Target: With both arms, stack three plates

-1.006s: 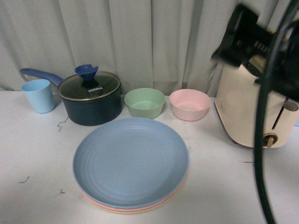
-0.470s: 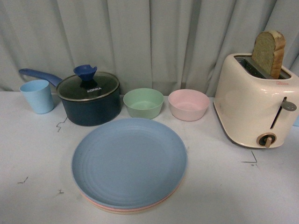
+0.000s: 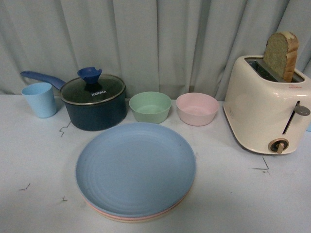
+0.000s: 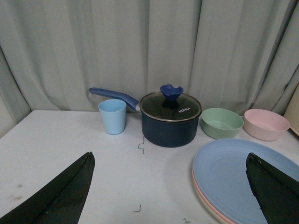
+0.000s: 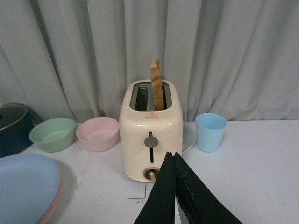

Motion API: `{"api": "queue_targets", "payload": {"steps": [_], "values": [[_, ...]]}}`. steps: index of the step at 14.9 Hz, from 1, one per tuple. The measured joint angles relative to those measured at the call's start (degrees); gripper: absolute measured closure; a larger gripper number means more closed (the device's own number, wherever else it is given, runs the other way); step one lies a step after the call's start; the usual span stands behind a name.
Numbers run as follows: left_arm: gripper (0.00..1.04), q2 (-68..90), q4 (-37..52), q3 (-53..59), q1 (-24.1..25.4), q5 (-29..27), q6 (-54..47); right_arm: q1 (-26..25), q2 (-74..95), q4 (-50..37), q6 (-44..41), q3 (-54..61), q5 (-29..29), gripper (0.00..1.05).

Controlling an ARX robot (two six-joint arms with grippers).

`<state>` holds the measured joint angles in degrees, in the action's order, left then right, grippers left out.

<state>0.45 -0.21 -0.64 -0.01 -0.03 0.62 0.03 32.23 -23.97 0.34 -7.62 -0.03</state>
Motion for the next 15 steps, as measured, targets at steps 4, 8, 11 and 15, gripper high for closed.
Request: {"api": "queue_targets", "payload": {"steps": [4, 8, 11, 15], "values": [[0.07, 0.0, 0.0, 0.0, 0.0, 0.0, 0.0, 0.0, -6.9, 3.0, 0.0, 3.3, 0.1, 1.03], [0.07, 0.0, 0.0, 0.0, 0.0, 0.0, 0.0, 0.0, -13.2, 7.1, 0.0, 5.1, 0.0, 1.03], [0.07, 0.0, 0.0, 0.0, 0.0, 0.0, 0.0, 0.0, -15.0, 7.1, 0.0, 7.0, 0.0, 1.03], [0.07, 0.0, 0.0, 0.0, 0.0, 0.0, 0.0, 0.0, -19.4, 11.1, 0.0, 7.0, 0.0, 1.03]]}}
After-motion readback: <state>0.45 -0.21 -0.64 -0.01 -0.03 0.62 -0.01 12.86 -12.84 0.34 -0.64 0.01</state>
